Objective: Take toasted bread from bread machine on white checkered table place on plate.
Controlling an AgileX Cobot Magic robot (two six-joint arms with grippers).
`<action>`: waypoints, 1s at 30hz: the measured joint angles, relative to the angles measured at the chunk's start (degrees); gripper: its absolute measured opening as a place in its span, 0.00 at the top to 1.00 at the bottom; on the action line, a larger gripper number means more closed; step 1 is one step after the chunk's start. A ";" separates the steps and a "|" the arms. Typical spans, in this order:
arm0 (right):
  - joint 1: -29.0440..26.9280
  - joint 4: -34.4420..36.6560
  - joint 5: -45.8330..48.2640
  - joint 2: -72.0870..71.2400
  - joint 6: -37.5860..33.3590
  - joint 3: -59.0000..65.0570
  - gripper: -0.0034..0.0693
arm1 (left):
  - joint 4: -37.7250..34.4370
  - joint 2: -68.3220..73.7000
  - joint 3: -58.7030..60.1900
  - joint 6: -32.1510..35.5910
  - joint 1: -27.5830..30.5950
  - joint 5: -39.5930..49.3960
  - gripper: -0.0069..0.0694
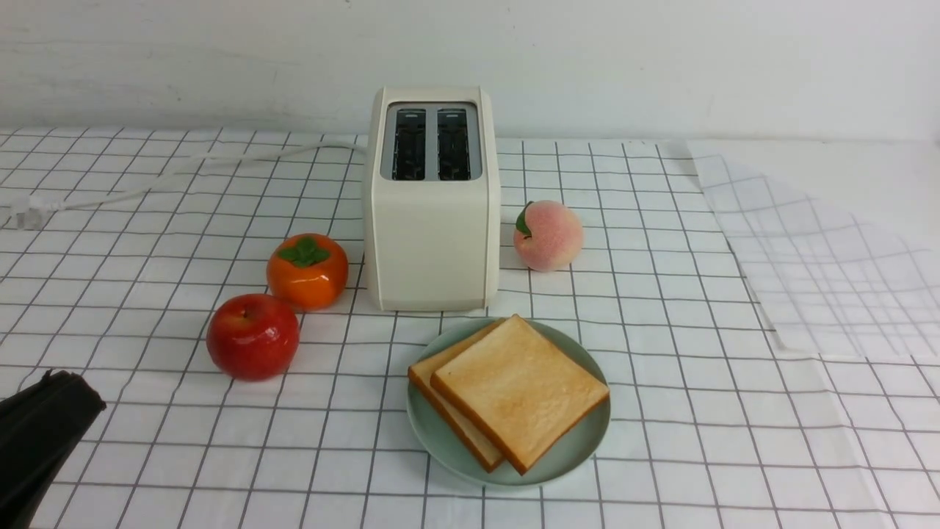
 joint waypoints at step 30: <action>-21.08 -9.67 -41.36 -40.42 3.55 57.66 0.97 | 0.00 0.00 0.00 0.00 0.00 -0.20 0.93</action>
